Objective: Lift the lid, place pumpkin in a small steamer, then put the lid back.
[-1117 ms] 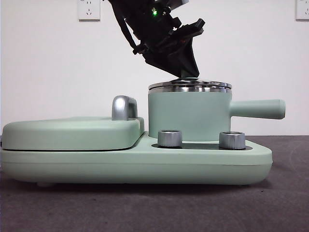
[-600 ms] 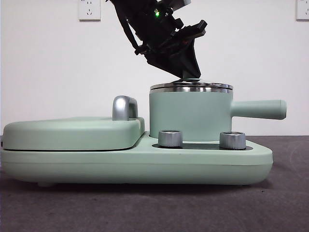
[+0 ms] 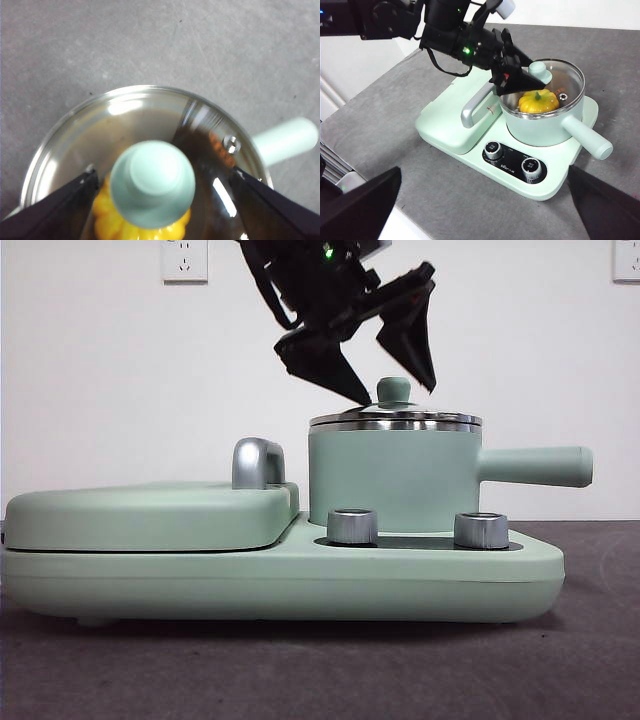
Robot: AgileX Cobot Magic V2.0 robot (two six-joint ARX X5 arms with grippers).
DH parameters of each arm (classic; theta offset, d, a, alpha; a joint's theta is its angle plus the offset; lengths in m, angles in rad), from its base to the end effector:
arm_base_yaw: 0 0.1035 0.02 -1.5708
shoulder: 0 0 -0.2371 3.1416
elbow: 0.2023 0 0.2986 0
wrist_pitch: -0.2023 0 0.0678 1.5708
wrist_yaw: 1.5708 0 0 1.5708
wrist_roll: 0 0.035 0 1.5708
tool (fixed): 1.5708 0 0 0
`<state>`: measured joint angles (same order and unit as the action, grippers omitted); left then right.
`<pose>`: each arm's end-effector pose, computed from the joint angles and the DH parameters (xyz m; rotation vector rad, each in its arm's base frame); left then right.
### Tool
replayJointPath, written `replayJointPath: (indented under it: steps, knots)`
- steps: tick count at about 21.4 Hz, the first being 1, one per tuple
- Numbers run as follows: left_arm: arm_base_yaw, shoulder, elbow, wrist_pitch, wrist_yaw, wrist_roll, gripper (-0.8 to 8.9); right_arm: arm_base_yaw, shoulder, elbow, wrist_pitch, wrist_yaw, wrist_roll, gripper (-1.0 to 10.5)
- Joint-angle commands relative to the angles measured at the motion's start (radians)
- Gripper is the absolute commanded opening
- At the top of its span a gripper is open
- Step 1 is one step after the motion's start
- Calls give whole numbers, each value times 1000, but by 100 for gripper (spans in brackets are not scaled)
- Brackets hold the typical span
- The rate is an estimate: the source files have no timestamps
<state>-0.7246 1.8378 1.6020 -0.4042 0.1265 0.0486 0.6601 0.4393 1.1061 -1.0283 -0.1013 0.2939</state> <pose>0.3439 -0.3103 0.2610 0.2384 0.6103 -0.8370 0.0722 0.0605 0.3961 0.1746 0.4628 0.6933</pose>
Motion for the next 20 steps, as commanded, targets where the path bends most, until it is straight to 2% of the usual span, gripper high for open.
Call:
replayJointPath:
  steps: [1, 5, 12, 16, 20]
  knots:
    - [-9, -13, 55, -18, 0, -16, 438, 7, 2, 14, 11, 5, 13, 536]
    - [-9, -134, 74, -185, 0, -16, 438, 7, 3, 14, 10, -1, 12, 536]
    - [-9, -439, 43, -595, 0, -68, 438, 7, 3, 14, 10, -8, 11, 536]
    - [-9, -696, -150, -620, 0, -118, 437, 7, 3, 14, -10, -7, -15, 536]
    - [-9, -920, -328, -551, 0, -148, 435, 7, 3, 14, -20, -6, -18, 536]
